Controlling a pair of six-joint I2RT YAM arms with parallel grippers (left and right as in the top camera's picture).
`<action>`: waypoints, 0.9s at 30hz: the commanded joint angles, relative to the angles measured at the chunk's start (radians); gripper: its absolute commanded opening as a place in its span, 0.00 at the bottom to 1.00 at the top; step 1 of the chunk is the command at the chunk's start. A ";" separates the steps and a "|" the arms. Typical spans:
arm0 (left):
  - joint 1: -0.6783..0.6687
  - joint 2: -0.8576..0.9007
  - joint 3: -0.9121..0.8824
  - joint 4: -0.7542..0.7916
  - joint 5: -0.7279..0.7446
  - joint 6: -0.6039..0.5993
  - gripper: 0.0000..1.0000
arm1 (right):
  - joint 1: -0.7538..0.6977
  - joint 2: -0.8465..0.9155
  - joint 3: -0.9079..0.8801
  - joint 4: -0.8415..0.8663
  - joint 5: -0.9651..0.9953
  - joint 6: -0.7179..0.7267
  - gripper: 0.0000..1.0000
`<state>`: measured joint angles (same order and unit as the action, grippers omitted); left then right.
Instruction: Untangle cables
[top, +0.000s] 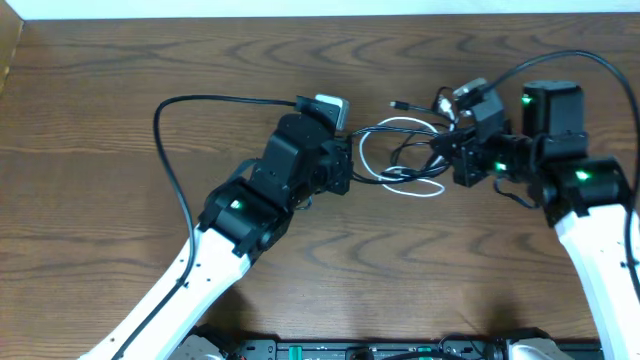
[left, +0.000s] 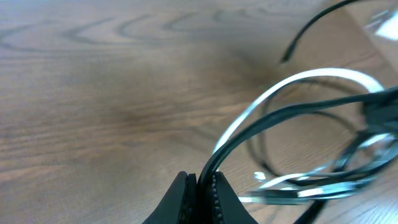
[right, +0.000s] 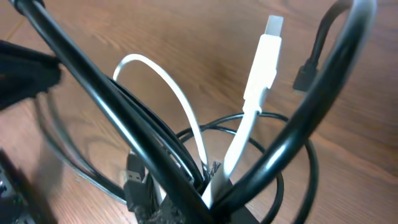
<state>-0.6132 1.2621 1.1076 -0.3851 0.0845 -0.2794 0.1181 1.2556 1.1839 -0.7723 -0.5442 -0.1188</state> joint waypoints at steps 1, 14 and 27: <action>0.038 0.018 0.016 -0.011 -0.093 0.017 0.08 | -0.072 -0.062 -0.002 -0.019 0.103 0.017 0.01; 0.065 0.023 0.014 -0.039 -0.153 0.017 0.08 | -0.106 -0.089 -0.002 -0.033 0.231 0.067 0.01; 0.197 0.023 0.011 -0.132 -0.254 0.016 0.08 | -0.106 -0.089 -0.002 -0.083 0.503 0.177 0.01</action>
<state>-0.4854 1.2831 1.1076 -0.4931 0.0017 -0.2798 0.0471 1.1862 1.1824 -0.8433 -0.3347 0.0071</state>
